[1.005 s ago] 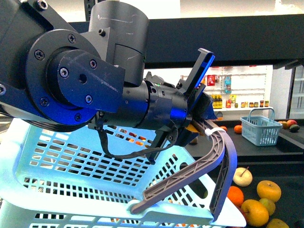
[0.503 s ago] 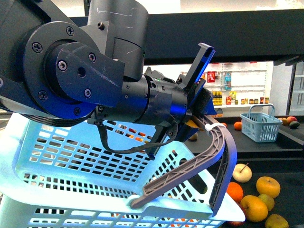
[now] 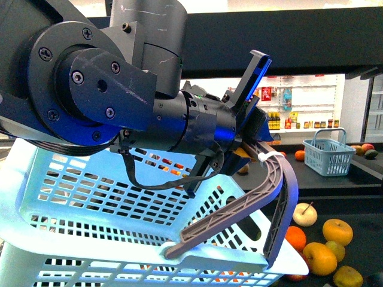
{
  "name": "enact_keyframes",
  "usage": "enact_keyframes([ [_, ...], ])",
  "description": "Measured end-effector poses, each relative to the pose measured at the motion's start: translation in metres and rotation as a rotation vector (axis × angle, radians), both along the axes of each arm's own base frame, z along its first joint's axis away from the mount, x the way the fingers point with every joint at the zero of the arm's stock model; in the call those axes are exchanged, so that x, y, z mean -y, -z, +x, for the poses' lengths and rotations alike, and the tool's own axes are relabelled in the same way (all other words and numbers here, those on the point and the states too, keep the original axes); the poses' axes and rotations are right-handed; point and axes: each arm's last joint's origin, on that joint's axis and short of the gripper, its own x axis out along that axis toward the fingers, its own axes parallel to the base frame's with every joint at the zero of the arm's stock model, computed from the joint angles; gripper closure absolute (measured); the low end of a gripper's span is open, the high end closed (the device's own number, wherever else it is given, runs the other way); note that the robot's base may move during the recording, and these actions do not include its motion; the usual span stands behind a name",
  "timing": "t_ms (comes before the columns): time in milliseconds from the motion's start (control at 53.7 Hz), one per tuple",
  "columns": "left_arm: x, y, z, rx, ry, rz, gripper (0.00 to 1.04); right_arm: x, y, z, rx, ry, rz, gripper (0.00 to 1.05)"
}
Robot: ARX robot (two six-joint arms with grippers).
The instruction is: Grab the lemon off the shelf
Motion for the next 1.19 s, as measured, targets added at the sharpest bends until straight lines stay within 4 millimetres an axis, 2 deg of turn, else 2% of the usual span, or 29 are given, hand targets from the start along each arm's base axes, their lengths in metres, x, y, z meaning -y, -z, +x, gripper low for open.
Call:
enact_keyframes([
  [186, 0.0, 0.0, 0.0, 0.0, 0.0, 0.0, 0.97, 0.039, -0.067, -0.011, 0.167, 0.097, -0.019, 0.5],
  [354, 0.0, 0.0, 0.0, 0.0, 0.0, 0.0, 0.97, 0.057, -0.113, -0.027, 0.25, 0.146, 0.023, 0.5],
  [391, 0.0, 0.0, 0.0, 0.0, 0.0, 0.0, 0.97, 0.057, -0.121, -0.029, 0.263, 0.149, 0.041, 0.5],
  [484, 0.0, 0.0, 0.0, 0.0, 0.001, 0.0, 0.97, 0.047, -0.171, -0.036, 0.349, 0.121, 0.145, 0.5],
  [577, 0.0, 0.0, 0.0, 0.0, 0.0, 0.0, 0.97, 0.02, -0.223, -0.04, 0.425, 0.049, 0.268, 0.5],
  [614, 0.0, 0.0, 0.0, 0.0, 0.0, 0.0, 0.97, 0.008, -0.235, -0.041, 0.431, 0.026, 0.318, 0.5],
  [707, 0.0, 0.0, 0.0, 0.0, -0.001, 0.0, 0.97, -0.015, -0.249, -0.043, 0.425, -0.015, 0.396, 0.5],
  [819, 0.0, 0.0, 0.0, 0.0, 0.0, 0.0, 0.97, -0.042, -0.254, -0.043, 0.395, -0.059, 0.455, 0.5],
  [1061, 0.0, 0.0, 0.0, 0.0, 0.0, 0.0, 0.97, -0.086, -0.25, -0.045, 0.342, -0.118, 0.494, 0.5],
  [1191, -0.001, 0.0, 0.0, 0.006, 0.002, 0.004, 0.97, -0.099, -0.243, -0.044, 0.313, -0.12, 0.509, 0.5],
])
